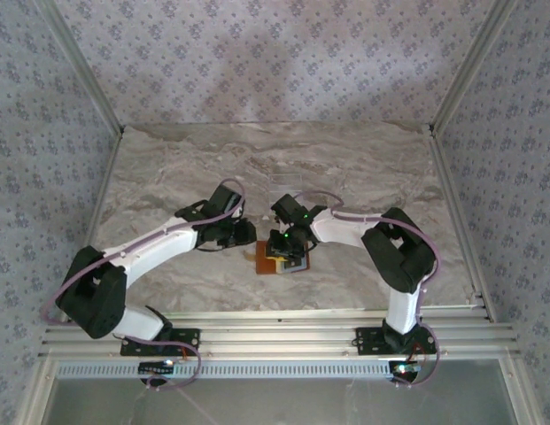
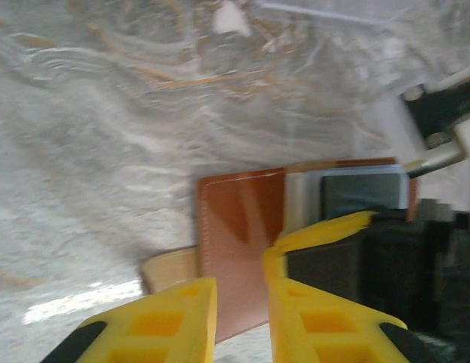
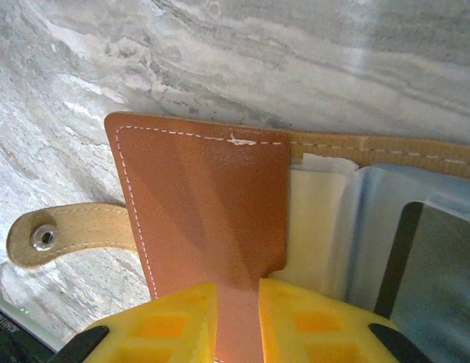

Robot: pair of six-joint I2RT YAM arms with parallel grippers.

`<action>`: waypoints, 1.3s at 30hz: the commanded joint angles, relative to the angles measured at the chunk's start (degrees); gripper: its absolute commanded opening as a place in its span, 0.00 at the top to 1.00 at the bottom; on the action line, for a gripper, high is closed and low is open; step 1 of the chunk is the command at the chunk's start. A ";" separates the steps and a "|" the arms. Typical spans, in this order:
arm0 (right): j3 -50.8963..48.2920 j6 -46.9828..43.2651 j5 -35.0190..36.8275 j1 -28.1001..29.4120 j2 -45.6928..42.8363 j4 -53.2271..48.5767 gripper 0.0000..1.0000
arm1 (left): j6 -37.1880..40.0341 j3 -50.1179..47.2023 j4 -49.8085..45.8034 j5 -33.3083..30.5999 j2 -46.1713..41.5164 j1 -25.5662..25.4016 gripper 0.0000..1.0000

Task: Take the credit cards out of the card holder

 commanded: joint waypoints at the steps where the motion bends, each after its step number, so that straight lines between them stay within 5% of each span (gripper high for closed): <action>1: -0.85 0.01 0.91 -0.83 -4.14 -1.97 0.76 | -1.10 -0.56 4.57 4.41 0.88 -0.31 0.79; 14: -3.97 -5.01 5.54 -5.57 -13.67 -10.70 0.72 | -7.26 3.10 5.90 8.36 8.80 -1.48 0.86; 29: -6.05 -10.25 13.99 -7.18 -13.09 -16.62 0.56 | -1.51 13.79 -9.56 6.64 17.59 -3.34 0.85; 39: -7.95 -13.97 15.48 -7.13 -10.49 -15.38 0.62 | 0.12 14.51 -12.79 4.17 21.68 -3.87 0.92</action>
